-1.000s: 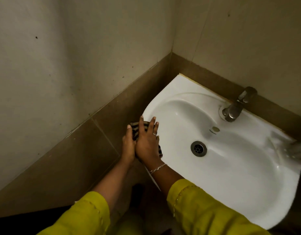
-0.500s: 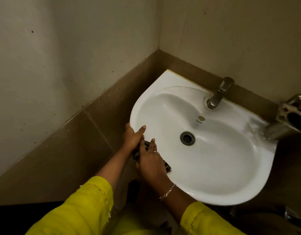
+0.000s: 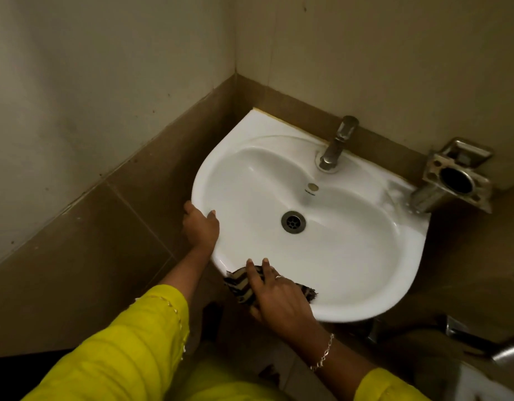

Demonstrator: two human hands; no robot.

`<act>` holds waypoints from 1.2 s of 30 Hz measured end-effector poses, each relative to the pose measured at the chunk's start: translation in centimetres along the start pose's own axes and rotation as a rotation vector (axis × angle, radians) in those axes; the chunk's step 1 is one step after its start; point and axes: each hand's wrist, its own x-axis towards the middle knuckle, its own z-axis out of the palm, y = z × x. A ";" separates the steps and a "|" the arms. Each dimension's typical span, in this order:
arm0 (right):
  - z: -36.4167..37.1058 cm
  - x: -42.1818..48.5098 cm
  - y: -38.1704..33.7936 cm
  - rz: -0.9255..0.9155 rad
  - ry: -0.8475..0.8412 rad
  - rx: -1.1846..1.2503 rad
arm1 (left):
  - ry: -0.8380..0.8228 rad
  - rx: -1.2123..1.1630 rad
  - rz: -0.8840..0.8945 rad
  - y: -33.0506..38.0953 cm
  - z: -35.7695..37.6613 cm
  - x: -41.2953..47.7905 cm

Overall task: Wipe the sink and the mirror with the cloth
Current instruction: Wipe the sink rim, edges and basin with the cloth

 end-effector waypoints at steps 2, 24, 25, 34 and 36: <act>-0.2 -0.9 1.1 -0.040 0.005 -0.028 | 0.013 0.000 0.013 0.0 0.1 0.0; -1.4 -8.7 12.0 -0.006 0.230 0.155 | 0.003 0.535 0.587 -0.8 0.9 -0.2; -1.5 -8.6 10.4 0.180 0.317 0.200 | 0.006 0.528 0.586 -0.8 0.9 -0.1; -0.5 -5.6 4.3 1.020 0.078 0.404 | 0.012 0.500 0.589 -0.8 0.7 0.1; -0.3 -5.4 4.2 1.064 0.093 0.460 | 0.015 0.493 0.584 -0.8 0.7 0.1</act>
